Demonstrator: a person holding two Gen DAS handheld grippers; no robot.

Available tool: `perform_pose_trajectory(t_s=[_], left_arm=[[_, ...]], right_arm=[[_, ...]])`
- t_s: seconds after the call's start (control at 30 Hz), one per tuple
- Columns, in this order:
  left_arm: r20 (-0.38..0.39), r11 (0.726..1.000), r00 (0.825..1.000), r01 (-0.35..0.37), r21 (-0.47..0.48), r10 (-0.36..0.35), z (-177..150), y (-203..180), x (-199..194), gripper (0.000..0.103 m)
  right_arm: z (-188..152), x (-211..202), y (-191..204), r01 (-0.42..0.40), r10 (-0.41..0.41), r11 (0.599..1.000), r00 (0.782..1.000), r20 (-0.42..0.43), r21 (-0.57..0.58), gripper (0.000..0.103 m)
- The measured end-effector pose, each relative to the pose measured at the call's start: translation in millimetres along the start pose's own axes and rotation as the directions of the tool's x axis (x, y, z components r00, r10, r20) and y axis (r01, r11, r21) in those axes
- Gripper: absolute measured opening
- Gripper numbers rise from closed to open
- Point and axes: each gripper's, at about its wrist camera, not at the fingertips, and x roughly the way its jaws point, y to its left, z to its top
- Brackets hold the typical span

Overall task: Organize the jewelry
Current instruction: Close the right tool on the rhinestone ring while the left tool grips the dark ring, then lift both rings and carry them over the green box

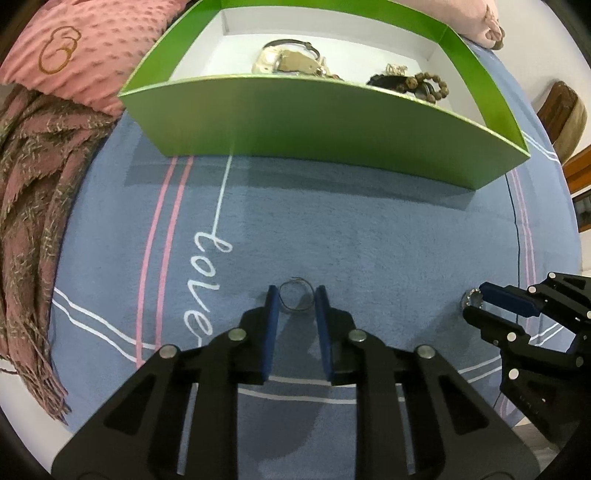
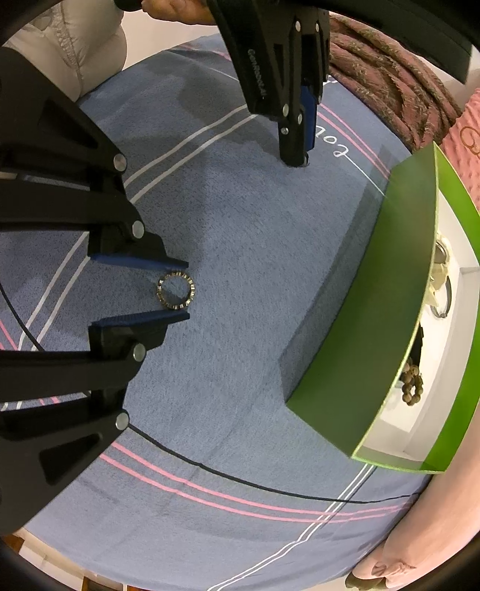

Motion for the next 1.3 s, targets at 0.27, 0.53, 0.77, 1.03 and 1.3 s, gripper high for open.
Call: perform_pose_trajectory(t_s=[0.27,0.53,0.77,1.03,1.3], left_arm=[[0.035,1.000,0.999,0.004,-0.013,-0.004,-3.9,12.0,-26.3,0.020],[0.032,1.000,0.999,0.007,-0.012,-0.006,-6.2,6.1,-30.5,0.020],[0.036,1.000,0.999,-0.002,-0.005,0.003,-5.7,7.4,-25.3,0.020],[0.050,1.000,0.999,-0.019,0.006,0.019,-6.8,2.4,-30.0,0.020],[0.054,1.000,0.998,-0.022,0.010,0.022,-6.3,-0.7,-33.5,0.020]], right_arm=[[0.1,-25.0,-9.9,-0.021,0.019,1.000,0.998,0.060,0.022,0.021],[-0.4,-34.0,-11.3,-0.030,0.029,1.000,0.997,0.068,0.009,0.021],[0.6,-26.8,-8.3,-0.034,0.034,0.999,0.998,0.056,0.004,0.021],[0.9,-24.5,-7.9,-0.035,0.035,0.999,0.998,0.047,-0.002,0.021],[1.9,-27.8,-9.9,-0.038,0.039,0.999,0.998,0.056,-0.008,0.021]])
